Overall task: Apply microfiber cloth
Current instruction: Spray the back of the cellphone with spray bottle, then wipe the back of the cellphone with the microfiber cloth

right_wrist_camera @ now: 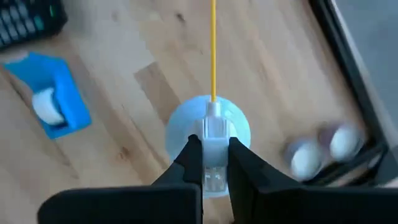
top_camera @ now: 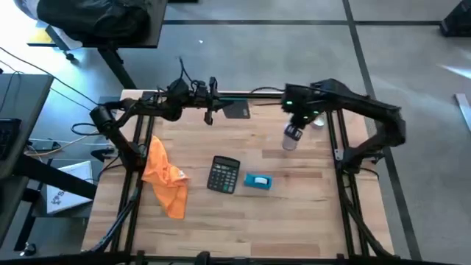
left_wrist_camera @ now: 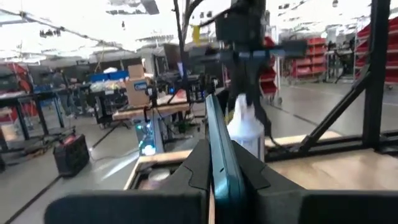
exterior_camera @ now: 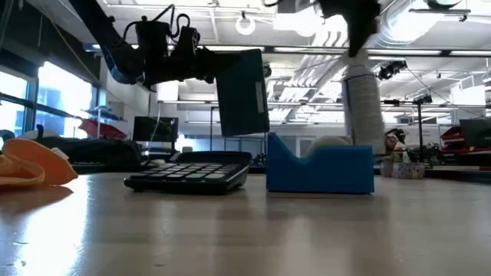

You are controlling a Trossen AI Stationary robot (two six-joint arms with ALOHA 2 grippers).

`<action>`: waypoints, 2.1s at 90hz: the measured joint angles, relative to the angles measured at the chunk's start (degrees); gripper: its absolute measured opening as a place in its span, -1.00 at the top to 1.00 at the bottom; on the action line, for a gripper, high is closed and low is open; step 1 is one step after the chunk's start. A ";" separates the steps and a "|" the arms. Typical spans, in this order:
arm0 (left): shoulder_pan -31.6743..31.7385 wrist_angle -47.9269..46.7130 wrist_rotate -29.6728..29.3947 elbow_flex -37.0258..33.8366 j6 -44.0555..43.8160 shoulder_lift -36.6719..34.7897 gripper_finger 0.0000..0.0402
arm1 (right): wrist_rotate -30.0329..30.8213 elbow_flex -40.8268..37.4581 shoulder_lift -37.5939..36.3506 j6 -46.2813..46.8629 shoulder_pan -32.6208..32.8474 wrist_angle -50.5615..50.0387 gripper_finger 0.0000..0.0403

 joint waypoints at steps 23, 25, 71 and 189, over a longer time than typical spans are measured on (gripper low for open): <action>1.39 0.55 2.15 0.00 0.09 -0.12 0.97 | 0.69 -16.46 -15.12 17.02 -0.63 1.67 0.96; 1.39 0.60 2.12 0.00 0.09 -0.13 0.97 | 0.94 -17.24 -16.02 18.07 -0.63 1.94 0.96; 1.87 1.25 2.05 0.20 -0.57 -0.17 0.97 | 3.06 -21.44 -21.13 25.81 -0.63 -3.08 0.93; -1.58 -5.64 2.91 -0.04 -12.65 -17.81 0.97 | 1.68 -20.36 -8.86 -21.83 1.39 54.31 0.12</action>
